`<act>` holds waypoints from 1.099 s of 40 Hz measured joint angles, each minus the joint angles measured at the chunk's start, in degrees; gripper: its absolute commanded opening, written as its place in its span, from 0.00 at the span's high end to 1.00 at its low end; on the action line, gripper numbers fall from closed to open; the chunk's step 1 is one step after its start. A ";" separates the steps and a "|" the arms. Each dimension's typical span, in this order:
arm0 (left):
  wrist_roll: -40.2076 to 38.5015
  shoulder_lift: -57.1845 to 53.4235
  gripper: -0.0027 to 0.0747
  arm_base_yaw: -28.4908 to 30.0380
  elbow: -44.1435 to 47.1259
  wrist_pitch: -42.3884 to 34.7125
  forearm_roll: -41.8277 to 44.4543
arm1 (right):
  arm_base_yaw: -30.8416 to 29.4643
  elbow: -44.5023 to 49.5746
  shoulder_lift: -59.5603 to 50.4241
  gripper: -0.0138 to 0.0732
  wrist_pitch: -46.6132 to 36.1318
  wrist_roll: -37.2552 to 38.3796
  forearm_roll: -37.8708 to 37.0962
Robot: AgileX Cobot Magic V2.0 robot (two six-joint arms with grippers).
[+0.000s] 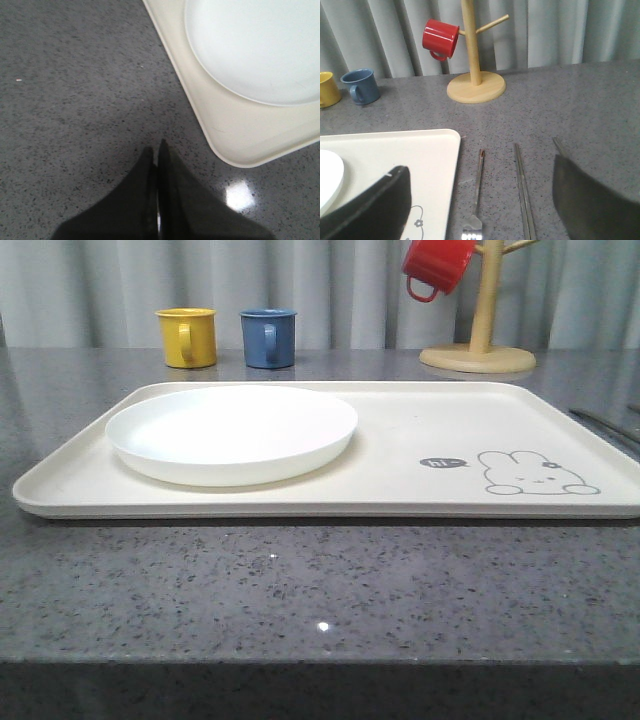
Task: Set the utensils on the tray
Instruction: 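Lift the left gripper away from the plate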
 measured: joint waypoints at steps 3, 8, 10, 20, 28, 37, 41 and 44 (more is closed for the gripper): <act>-0.10 -5.39 0.99 1.61 4.45 -4.30 0.00 | 0.00 0.00 0.00 0.15 0.00 0.00 0.00; -0.20 -15.90 0.99 2.36 12.49 -12.22 0.00 | 0.00 0.00 0.00 0.15 0.00 0.00 0.00; -0.20 -20.30 0.99 2.39 15.72 -15.85 0.00 | 0.00 0.00 0.00 0.15 0.00 0.00 0.00; -0.20 -41.38 0.99 2.39 28.98 -21.88 0.00 | 0.00 0.00 0.00 0.15 0.00 0.00 0.00; -0.20 -56.24 0.99 2.48 35.12 -22.23 -1.02 | 0.00 0.00 0.00 0.15 0.00 0.00 0.00; -0.20 -61.64 0.99 2.48 38.06 -22.68 -1.15 | 0.00 0.00 0.00 0.15 0.00 0.00 0.00; -0.20 -61.64 0.99 2.48 38.43 -22.68 -1.15 | 0.00 0.00 0.00 0.15 0.00 0.00 0.00; -0.20 -61.64 0.99 2.48 38.43 -22.68 -1.15 | 0.00 0.00 0.00 0.15 0.00 0.00 0.00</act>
